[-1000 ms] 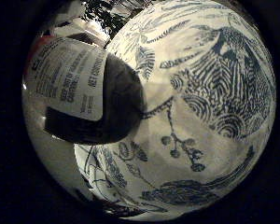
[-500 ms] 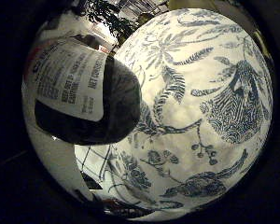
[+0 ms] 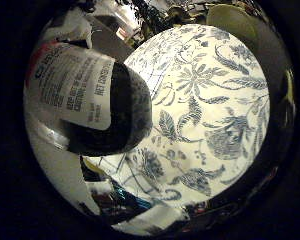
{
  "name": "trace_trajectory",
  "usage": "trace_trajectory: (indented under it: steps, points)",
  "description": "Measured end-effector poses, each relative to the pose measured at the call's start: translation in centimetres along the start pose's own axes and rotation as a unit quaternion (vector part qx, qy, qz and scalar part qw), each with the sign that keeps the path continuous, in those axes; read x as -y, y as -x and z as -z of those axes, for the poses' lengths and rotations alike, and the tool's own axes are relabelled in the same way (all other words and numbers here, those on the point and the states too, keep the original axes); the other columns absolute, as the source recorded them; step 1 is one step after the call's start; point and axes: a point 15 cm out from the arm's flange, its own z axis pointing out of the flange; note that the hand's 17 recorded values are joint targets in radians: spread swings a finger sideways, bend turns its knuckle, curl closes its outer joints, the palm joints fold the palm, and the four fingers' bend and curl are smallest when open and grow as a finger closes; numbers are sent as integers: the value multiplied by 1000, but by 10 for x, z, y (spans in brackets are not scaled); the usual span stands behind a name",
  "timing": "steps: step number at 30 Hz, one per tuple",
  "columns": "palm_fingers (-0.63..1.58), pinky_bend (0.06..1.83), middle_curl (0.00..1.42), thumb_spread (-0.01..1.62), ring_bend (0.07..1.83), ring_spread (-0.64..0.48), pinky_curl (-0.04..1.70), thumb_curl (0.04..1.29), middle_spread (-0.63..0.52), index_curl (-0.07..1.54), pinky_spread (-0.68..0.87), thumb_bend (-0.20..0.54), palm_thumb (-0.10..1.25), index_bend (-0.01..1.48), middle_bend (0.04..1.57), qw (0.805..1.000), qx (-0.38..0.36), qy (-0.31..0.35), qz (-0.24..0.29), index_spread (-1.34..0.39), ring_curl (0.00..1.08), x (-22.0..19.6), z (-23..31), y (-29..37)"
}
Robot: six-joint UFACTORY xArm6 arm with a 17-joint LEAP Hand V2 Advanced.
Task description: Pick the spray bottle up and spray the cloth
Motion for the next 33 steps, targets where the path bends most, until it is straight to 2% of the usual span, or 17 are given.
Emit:
trace_trajectory:
  steps: [5,11,18,23,33]
  points:
    - [1193,1279,575,951,1473,-151,785,704,-66,671,-149,-15,1046,1197,1350,994,-25,101,44,-167,572,11,14,26]
    - [1195,1217,570,950,1472,-150,888,721,-66,663,-158,-13,1048,1202,1352,972,-58,209,94,-166,572,25,13,58]
    - [1199,1165,567,945,1470,-149,982,738,-66,658,-168,-14,1043,1201,1351,928,-100,326,150,-167,571,27,-11,89]
    - [1201,1134,566,945,1468,-150,1037,744,-66,656,-175,-14,1042,1201,1350,890,-141,392,185,-168,571,25,-34,115]
    - [1207,1082,564,941,1463,-153,1120,748,-66,654,-188,-16,1027,1198,1346,809,-249,476,241,-168,571,33,-69,154]
